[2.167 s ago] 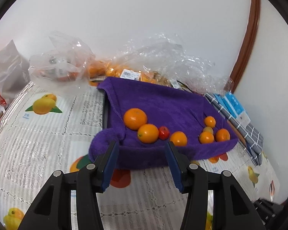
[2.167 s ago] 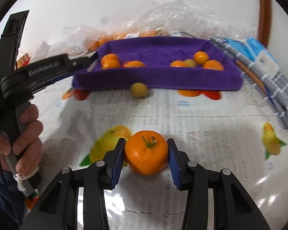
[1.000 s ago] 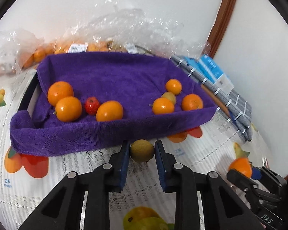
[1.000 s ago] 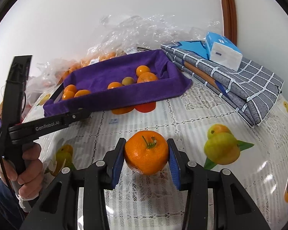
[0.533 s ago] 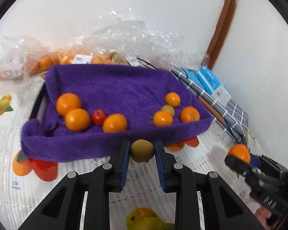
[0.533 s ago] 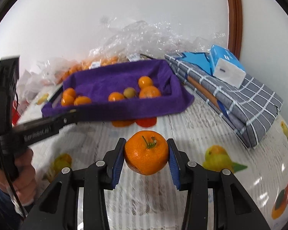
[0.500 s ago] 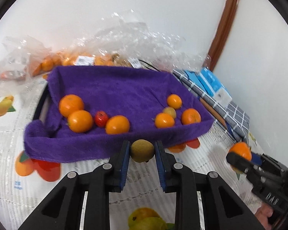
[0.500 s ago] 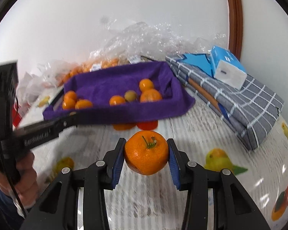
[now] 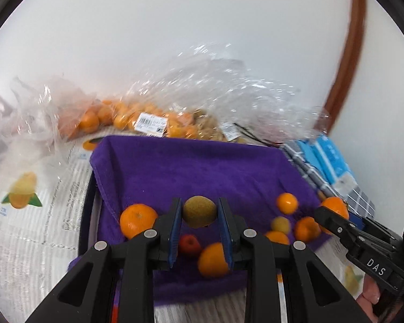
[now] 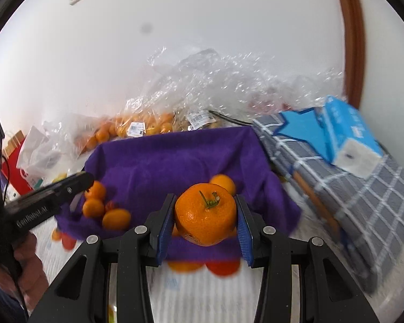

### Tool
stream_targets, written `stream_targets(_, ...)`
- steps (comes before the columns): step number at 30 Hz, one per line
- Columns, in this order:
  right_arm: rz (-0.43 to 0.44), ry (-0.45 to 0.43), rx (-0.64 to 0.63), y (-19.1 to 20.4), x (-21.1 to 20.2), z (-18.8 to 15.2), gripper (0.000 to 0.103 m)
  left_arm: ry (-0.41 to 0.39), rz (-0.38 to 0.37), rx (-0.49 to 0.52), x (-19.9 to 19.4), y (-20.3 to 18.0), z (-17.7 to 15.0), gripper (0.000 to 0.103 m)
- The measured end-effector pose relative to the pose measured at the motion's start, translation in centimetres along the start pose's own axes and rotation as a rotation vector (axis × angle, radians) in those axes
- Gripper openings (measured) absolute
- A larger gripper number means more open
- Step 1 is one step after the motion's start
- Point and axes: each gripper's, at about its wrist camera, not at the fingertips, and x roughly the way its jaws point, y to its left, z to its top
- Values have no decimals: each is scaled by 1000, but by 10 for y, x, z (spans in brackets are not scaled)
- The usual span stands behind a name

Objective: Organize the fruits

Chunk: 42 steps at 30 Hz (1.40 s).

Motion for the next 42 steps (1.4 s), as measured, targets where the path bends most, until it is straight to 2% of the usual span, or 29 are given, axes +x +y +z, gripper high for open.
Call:
stream_targets(4,8,8,-3,5,25,3,42,6,0,-46,14,12,-6,25)
stream_targets(10,-30,7,-50,9,34,-5,43,19,3,-70,25,18,-12,25)
stream_targets(12,-38,-7,-61,10,32,-6,43,30,12,-63,27,16,-12,29)
stream_targets(14,-37,-11,-58,10,27,-7,44,31,-2,-60,25,15,-10,42)
stream_targets(15,-45,-10,-48,10,22,-6,44,35,0,-60,23,14,-9,45)
stream_targets(17,-52,-16,-16,11,5,-4,47,42,29,-57,11,10,-9,54)
stream_targets(19,-60,-23,-8,12,-15,-4,58,35,40,-49,-9,5,-14,55)
stream_targets(20,-71,-31,-11,13,-29,-4,67,32,35,-42,-19,2,-17,59)
stream_targets(22,-96,-51,-25,18,-56,-8,75,13,55,-10,-46,-7,-25,67)
stream_targets(25,-148,-63,-54,24,-97,-16,79,-5,90,19,-81,-17,-36,69)
stream_targets(27,-145,-44,-45,26,-124,-27,79,-16,100,19,-111,-23,-45,70)
stream_targets(30,-113,-19,-7,23,-153,-42,79,-27,110,33,-142,-29,-54,78)
stream_targets(34,-159,-29,-14,27,-192,-64,80,-54,161,68,-181,-41,-67,86)
stream_targets(36,-168,-52,-30,31,-211,-71,91,-65,167,76,-196,-45,-70,90)
stream_targets(37,-170,-61,-39,33,-217,-74,94,-68,169,77,-200,-46,-70,91)
stream_targets(42,-196,-90,-65,43,-239,-84,99,-99,187,92,-226,-53,-74,93)
